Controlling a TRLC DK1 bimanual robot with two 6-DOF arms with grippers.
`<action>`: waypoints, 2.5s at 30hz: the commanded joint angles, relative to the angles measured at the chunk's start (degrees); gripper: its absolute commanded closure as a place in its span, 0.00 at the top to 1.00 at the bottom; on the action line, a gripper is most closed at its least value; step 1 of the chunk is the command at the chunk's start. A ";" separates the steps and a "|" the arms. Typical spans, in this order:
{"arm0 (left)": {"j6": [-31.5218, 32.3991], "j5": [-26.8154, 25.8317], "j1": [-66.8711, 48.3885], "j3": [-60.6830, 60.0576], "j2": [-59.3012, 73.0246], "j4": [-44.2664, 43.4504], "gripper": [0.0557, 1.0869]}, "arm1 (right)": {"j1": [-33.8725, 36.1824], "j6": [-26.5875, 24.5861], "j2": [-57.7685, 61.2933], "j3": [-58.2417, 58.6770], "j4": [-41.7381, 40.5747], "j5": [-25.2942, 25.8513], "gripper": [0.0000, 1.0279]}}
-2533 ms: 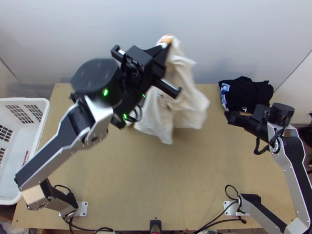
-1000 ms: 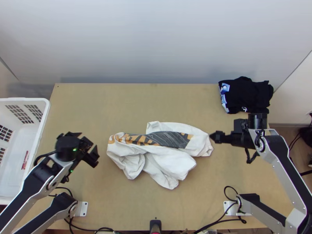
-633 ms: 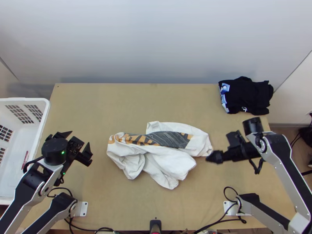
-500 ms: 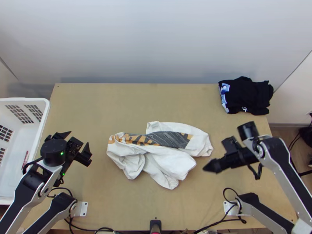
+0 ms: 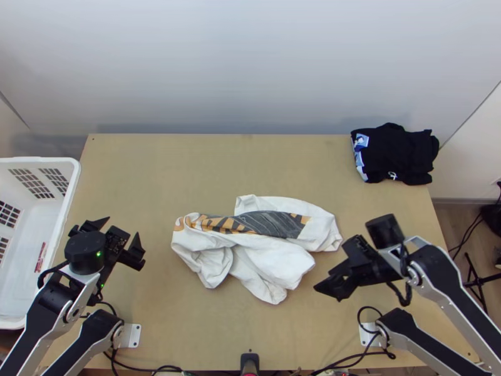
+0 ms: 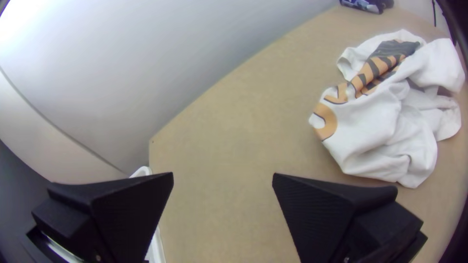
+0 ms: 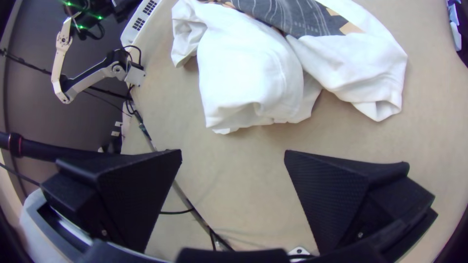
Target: Fold the t-shirt
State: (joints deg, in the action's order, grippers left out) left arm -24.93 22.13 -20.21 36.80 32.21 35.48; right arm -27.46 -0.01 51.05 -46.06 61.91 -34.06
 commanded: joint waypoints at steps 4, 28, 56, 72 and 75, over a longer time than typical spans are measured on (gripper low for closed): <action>5.77 0.28 1.49 0.73 0.14 -0.59 0.96 | -10.15 10.73 0.81 9.15 -20.25 7.35 0.95; 6.56 0.37 1.49 -0.23 1.19 -6.74 0.96 | -9.01 11.70 14.34 -11.07 -26.23 11.30 0.03; 5.86 0.28 1.49 -2.34 -0.65 -9.12 0.96 | 6.02 2.30 65.41 -59.32 -18.93 14.73 0.98; 6.56 0.19 1.49 -2.69 -2.15 -9.12 0.96 | 4.52 5.20 33.50 -33.39 -23.50 20.35 0.97; 8.67 0.19 1.05 -1.90 -2.06 -9.12 0.96 | 4.52 5.55 32.54 -26.80 -26.75 23.08 0.97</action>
State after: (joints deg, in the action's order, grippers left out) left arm -18.79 22.35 -18.70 34.13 30.30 26.81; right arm -22.11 5.69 91.68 -86.94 40.53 -16.27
